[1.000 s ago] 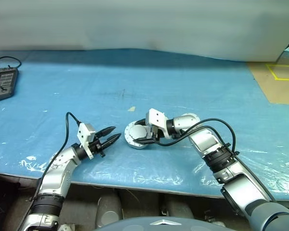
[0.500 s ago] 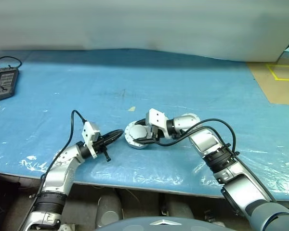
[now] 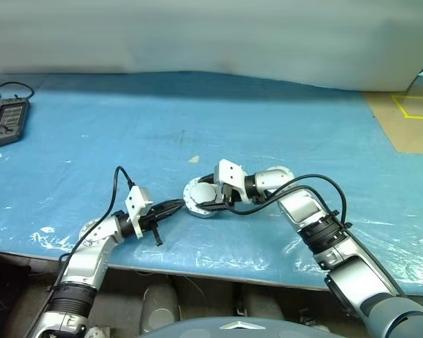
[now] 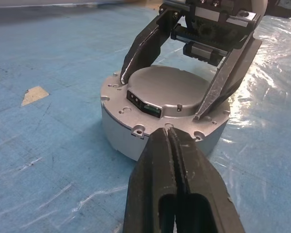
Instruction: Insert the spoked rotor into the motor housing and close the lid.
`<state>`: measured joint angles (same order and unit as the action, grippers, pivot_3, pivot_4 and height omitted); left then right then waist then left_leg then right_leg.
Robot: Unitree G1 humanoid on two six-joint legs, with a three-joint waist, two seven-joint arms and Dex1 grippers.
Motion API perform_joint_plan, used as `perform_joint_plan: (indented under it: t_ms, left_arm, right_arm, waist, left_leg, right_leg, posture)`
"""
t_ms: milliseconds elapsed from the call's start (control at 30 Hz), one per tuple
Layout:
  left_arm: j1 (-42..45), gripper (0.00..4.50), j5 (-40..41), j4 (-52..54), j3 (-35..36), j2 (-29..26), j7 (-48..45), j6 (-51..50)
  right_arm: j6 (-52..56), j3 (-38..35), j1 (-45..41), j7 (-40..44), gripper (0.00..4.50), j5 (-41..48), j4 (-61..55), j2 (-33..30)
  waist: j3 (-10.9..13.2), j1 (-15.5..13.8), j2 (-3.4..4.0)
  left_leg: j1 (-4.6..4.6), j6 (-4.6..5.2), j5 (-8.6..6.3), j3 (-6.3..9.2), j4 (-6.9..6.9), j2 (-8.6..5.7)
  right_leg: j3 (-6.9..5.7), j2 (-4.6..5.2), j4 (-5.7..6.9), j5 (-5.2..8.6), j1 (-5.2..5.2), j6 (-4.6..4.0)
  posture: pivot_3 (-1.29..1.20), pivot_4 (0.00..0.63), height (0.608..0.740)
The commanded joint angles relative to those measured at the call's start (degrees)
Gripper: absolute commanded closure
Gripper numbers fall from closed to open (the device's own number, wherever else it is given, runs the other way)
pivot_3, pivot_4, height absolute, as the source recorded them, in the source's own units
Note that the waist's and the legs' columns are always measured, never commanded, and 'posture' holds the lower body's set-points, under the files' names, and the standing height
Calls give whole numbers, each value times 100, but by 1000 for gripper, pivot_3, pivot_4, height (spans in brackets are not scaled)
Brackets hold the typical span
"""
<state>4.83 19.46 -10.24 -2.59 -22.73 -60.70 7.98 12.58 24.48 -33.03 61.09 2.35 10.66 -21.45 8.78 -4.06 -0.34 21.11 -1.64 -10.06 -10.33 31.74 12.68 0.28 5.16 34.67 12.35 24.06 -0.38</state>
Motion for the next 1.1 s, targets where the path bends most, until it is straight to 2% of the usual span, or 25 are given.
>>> perform_joint_plan:
  t_ms: [33,200,467,800,1100]
  left_arm:
    - [26,4426,-195,-282,-119,32,47,52]
    - [116,4426,-163,-449,-142,145,33,104]
    - [38,4426,268,-268,-133,113,-334,-485]
    - [-35,4426,793,320,41,106,-318,-1248]
    - [102,4426,565,365,127,155,-43,-1134]
  right_arm:
    - [146,100,144,-68,1268,-282,193,-178]
    - [150,104,140,-70,1268,-265,184,-196]
    - [155,118,139,-82,1268,-246,163,-190]
    - [164,134,164,-68,1268,-247,141,-165]
    - [157,135,159,-70,1268,-245,152,-152]
  waist:
    - [0,-6,1]
    - [0,-14,1]
    - [-1,-16,1]
    - [0,-2,1]
    - [0,5,1]
  left_leg:
    - [0,0,0,0,0,0]
    - [-1,0,0,2,0,0]
    - [0,1,0,5,-4,0]
    - [3,0,0,3,-8,0]
    - [5,0,0,3,-15,0]
  right_leg:
    - [0,0,0,0,-1,0]
    - [3,4,0,8,-7,15]
    - [4,5,1,10,-8,18]
    - [2,0,-10,10,-5,17]
    - [2,-2,-13,11,-1,17]
  posture:
    - [0,150,740]
    - [0,150,740]
    - [0,150,740]
    - [0,150,740]
    - [0,150,740]
